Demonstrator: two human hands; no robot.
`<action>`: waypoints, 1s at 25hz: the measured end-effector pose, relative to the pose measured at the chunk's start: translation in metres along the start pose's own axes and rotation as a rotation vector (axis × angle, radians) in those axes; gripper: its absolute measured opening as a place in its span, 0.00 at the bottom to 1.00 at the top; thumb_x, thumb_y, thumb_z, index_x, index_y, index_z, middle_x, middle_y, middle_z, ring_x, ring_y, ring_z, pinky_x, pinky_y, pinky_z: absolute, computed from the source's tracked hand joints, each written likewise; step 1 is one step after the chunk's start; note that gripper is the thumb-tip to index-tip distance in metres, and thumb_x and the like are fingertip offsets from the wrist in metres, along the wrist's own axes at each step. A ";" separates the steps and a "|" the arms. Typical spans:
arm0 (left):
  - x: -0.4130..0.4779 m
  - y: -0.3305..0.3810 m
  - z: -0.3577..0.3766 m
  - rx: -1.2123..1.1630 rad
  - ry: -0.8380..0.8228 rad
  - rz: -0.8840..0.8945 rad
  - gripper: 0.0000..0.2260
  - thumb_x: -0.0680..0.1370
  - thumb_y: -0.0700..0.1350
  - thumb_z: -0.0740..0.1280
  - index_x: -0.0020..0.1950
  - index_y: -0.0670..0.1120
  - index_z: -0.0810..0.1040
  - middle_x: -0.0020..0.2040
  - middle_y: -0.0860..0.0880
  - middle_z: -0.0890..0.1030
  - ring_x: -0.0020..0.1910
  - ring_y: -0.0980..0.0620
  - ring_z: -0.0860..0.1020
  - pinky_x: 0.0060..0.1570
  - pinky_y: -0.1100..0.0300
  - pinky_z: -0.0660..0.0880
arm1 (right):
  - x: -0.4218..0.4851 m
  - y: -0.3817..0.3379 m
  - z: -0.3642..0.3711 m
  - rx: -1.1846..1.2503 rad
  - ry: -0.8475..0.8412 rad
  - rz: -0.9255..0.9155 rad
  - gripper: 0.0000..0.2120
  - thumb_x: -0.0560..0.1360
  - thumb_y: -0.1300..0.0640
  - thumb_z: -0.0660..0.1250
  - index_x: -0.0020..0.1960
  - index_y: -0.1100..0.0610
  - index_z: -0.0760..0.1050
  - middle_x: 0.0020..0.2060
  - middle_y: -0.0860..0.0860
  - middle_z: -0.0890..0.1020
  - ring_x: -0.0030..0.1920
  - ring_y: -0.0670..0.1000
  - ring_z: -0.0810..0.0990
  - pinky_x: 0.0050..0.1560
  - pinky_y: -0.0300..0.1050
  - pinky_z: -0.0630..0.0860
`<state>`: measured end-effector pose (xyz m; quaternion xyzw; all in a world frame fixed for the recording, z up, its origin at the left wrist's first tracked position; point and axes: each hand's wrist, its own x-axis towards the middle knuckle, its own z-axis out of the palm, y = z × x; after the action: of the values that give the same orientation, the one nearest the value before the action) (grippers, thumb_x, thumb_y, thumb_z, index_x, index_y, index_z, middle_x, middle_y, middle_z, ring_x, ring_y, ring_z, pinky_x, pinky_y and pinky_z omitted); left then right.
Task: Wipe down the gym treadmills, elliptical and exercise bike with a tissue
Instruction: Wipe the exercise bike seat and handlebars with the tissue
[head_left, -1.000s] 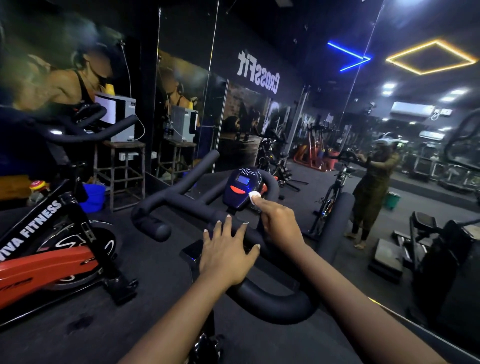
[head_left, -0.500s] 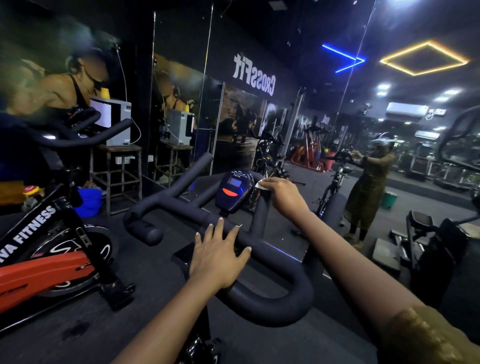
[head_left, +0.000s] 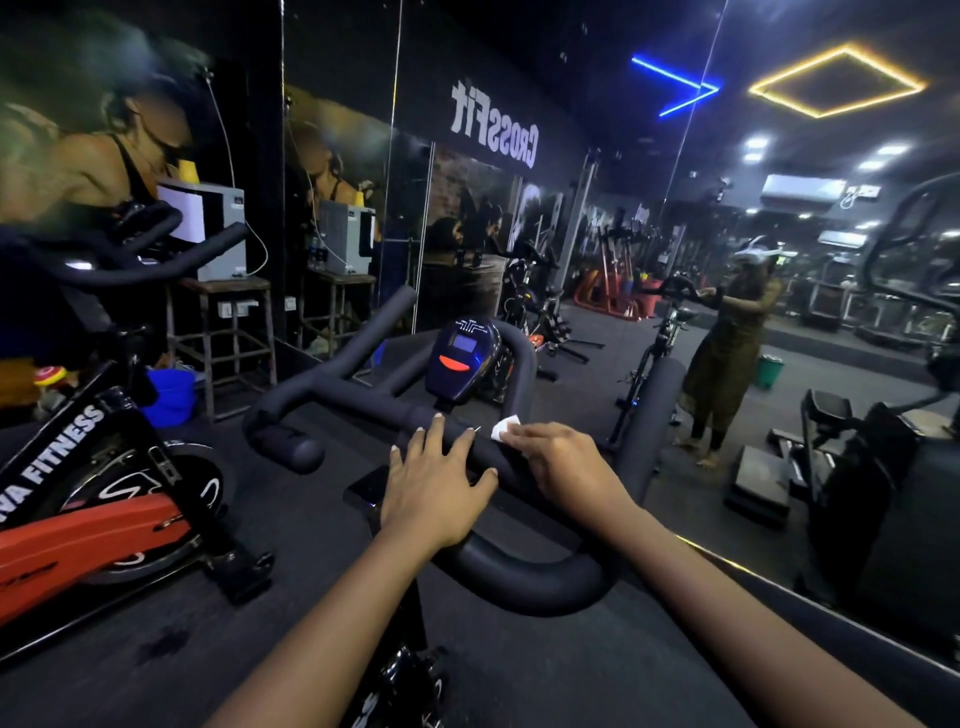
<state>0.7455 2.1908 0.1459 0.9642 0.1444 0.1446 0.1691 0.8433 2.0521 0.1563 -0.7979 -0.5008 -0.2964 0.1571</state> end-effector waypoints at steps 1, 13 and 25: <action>0.000 0.000 0.000 -0.007 0.000 0.002 0.27 0.80 0.59 0.54 0.78 0.54 0.53 0.79 0.47 0.45 0.77 0.46 0.48 0.75 0.47 0.46 | -0.004 -0.001 -0.003 0.022 -0.044 -0.004 0.20 0.68 0.64 0.55 0.52 0.59 0.82 0.48 0.54 0.84 0.43 0.56 0.83 0.43 0.46 0.80; -0.032 -0.003 0.000 -0.157 0.209 0.076 0.23 0.82 0.52 0.57 0.76 0.49 0.59 0.77 0.48 0.58 0.77 0.48 0.53 0.74 0.50 0.45 | -0.029 -0.029 -0.045 0.250 -0.055 0.279 0.17 0.70 0.71 0.63 0.53 0.58 0.82 0.51 0.54 0.83 0.53 0.53 0.81 0.51 0.33 0.69; -0.224 -0.048 0.014 -0.251 0.162 -0.147 0.21 0.81 0.48 0.62 0.72 0.43 0.67 0.70 0.44 0.69 0.71 0.46 0.67 0.70 0.60 0.57 | -0.122 -0.136 -0.048 0.681 0.025 0.012 0.15 0.68 0.72 0.66 0.51 0.61 0.83 0.48 0.55 0.84 0.53 0.45 0.76 0.51 0.19 0.65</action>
<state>0.5344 2.1566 0.0640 0.9076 0.2085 0.2259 0.2859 0.6675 2.0009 0.1109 -0.6990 -0.5644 -0.1209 0.4222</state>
